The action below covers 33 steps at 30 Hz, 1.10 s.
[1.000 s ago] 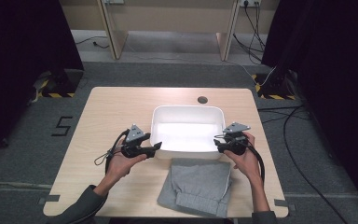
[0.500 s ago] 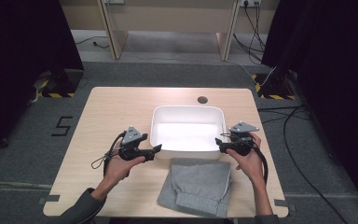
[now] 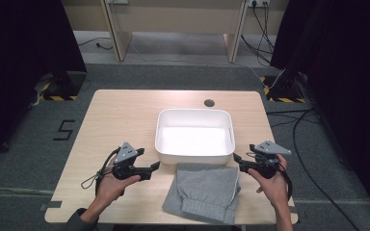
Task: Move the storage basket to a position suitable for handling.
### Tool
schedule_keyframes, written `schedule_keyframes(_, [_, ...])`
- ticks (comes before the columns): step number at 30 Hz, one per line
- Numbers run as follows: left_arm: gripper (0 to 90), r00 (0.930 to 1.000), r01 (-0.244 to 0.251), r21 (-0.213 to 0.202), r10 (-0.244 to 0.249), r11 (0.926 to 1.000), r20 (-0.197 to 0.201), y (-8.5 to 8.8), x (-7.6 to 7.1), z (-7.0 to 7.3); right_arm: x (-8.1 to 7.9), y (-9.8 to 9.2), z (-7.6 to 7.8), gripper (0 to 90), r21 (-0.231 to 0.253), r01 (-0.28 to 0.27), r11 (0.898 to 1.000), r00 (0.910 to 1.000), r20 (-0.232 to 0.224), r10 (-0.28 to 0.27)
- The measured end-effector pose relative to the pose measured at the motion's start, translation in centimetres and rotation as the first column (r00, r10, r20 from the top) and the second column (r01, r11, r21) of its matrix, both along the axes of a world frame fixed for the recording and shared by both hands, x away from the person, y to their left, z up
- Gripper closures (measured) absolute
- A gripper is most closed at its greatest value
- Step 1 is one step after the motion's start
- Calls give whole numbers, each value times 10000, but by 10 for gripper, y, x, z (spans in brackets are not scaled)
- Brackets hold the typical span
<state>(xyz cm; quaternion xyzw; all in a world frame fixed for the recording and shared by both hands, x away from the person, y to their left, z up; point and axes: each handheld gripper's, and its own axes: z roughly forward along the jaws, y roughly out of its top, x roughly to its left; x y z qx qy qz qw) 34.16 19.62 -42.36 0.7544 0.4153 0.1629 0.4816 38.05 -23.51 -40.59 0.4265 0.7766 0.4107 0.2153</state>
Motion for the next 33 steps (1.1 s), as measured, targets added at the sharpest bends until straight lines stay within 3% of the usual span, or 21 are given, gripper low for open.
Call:
schedule_keyframes(11, [176, 9993, 160, 81, -158, 9998, -328, 5, -23, -22, -18, -11, -8, 263, 139, 517, 9986, 9986, -103, -516])
schedule_keyframes(22, [170, 9967, 640, 101, -634, 9979, -514, -5, -40, -32, -29, -16, -20, 260, 183, 557, 9983, 9978, -365, -550])
schedule_keyframes(25, [170, 9958, 802, 309, -787, 9963, -473, -9, -46, -35, -31, -16, -24, 255, 238, 519, 9984, 9972, -553, -505])
schedule_keyframes(33, [170, 9909, 1155, 395, -1123, 9925, -743, -17, -57, -44, -35, -13, -38, 226, 93, 199, 9998, 9965, -820, -190])
